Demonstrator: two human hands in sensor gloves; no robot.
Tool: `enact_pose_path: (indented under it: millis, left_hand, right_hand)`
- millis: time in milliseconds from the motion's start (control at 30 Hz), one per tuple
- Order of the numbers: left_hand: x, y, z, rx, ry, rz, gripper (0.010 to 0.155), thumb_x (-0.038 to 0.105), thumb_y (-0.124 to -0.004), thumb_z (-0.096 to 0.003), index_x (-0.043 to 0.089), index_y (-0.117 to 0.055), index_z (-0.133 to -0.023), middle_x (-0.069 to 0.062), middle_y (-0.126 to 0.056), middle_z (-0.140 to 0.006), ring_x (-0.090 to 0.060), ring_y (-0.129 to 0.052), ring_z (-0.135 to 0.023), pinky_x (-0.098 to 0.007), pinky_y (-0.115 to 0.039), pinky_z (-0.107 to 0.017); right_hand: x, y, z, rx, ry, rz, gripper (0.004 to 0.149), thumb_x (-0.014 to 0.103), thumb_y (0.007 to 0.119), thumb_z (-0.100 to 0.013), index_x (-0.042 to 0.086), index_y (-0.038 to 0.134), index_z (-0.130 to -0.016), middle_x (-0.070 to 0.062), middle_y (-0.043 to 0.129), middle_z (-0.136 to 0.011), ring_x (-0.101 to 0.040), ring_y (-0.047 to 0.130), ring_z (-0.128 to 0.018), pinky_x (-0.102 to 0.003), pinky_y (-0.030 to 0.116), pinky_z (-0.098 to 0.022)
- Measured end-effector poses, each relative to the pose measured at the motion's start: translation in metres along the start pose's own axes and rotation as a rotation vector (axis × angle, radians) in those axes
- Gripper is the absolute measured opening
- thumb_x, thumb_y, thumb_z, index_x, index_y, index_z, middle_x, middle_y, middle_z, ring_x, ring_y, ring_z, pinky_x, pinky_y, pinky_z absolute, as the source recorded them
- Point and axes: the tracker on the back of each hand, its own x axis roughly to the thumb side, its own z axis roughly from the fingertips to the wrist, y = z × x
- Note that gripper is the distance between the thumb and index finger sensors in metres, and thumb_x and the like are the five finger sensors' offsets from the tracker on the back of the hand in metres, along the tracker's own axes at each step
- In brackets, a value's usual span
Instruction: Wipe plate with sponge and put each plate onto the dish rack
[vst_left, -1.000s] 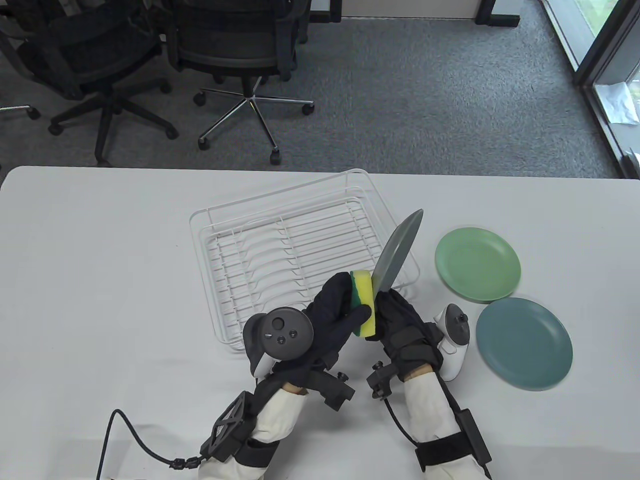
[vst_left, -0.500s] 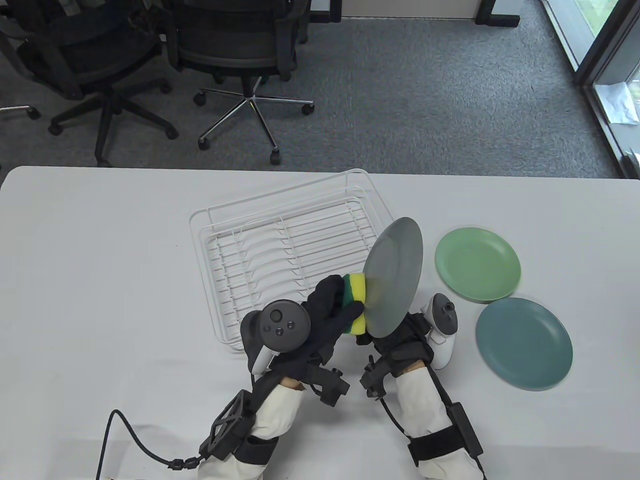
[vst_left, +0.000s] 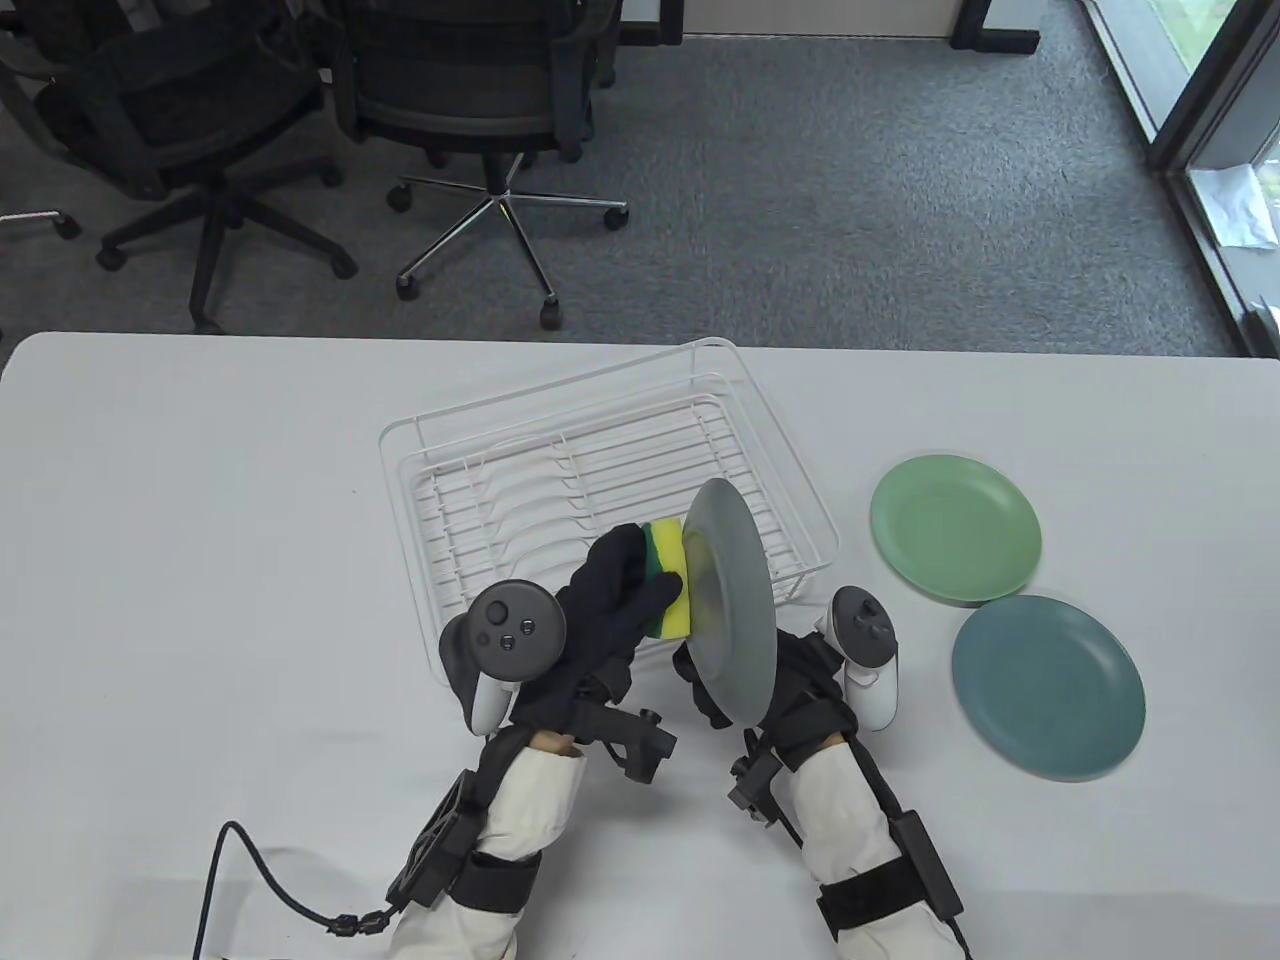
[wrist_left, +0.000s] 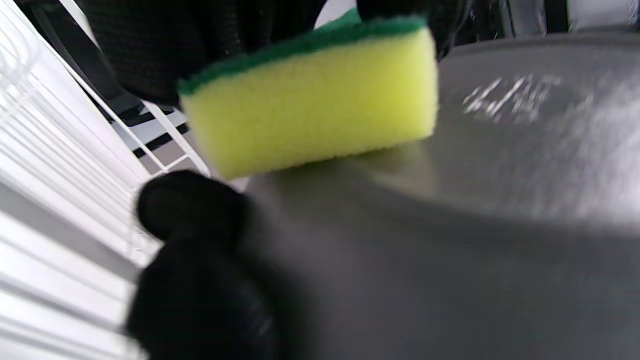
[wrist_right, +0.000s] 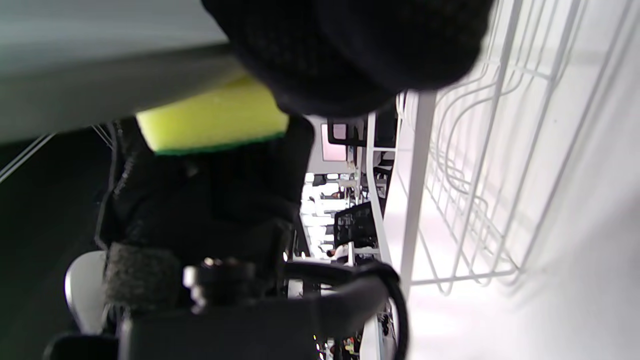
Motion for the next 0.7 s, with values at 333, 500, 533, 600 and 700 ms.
enact_pose_path:
  millis: [333, 500, 533, 600, 700]
  left_hand:
    - [0.021, 0.026, 0.008, 0.105, -0.161, 0.024, 0.069, 0.041, -0.077, -0.0533, 0.006, -0.060, -0.111, -0.026, -0.080, -0.102, -0.042, -0.090, -0.081, -0.048, -0.084, -0.056]
    - [0.042, 0.025, 0.016, 0.116, -0.275, -0.038, 0.069, 0.040, -0.078, -0.0527, 0.009, -0.060, -0.111, -0.024, -0.079, -0.104, -0.041, -0.089, -0.084, -0.050, -0.083, -0.059]
    - [0.047, 0.024, 0.018, 0.113, -0.297, -0.046, 0.069, 0.040, -0.078, -0.0525, 0.009, -0.060, -0.111, -0.023, -0.079, -0.104, -0.041, -0.089, -0.084, -0.050, -0.083, -0.059]
    - [0.055, 0.020, 0.021, 0.103, -0.334, -0.053, 0.069, 0.040, -0.079, -0.0524, 0.009, -0.060, -0.111, -0.023, -0.079, -0.105, -0.041, -0.089, -0.085, -0.050, -0.083, -0.059]
    - [0.067, 0.014, 0.027, 0.068, -0.387, -0.064, 0.070, 0.041, -0.079, -0.0524, 0.009, -0.059, -0.111, -0.023, -0.079, -0.105, -0.041, -0.089, -0.085, -0.049, -0.083, -0.060]
  right_hand:
    - [-0.003, 0.006, -0.002, 0.046, 0.035, 0.077, 0.048, 0.018, 0.061, -0.062, -0.014, 0.065, -0.098, -0.018, 0.087, -0.059, -0.013, 0.090, -0.035, -0.020, 0.084, -0.022]
    - [-0.003, 0.005, -0.001, 0.026, 0.043, 0.084, 0.047, 0.018, 0.060, -0.062, -0.014, 0.065, -0.097, -0.018, 0.087, -0.058, -0.013, 0.090, -0.034, -0.020, 0.084, -0.022]
    - [-0.003, 0.004, -0.001, 0.019, 0.044, 0.082, 0.047, 0.018, 0.060, -0.063, -0.014, 0.065, -0.097, -0.018, 0.087, -0.059, -0.013, 0.090, -0.035, -0.020, 0.084, -0.022]
    - [-0.004, 0.002, 0.000, 0.004, 0.045, 0.075, 0.047, 0.018, 0.060, -0.062, -0.014, 0.065, -0.097, -0.018, 0.087, -0.059, -0.012, 0.090, -0.035, -0.020, 0.084, -0.022]
    - [-0.004, -0.001, 0.002, -0.024, 0.045, 0.063, 0.047, 0.018, 0.059, -0.063, -0.014, 0.065, -0.096, -0.017, 0.087, -0.059, -0.012, 0.090, -0.035, -0.019, 0.084, -0.022]
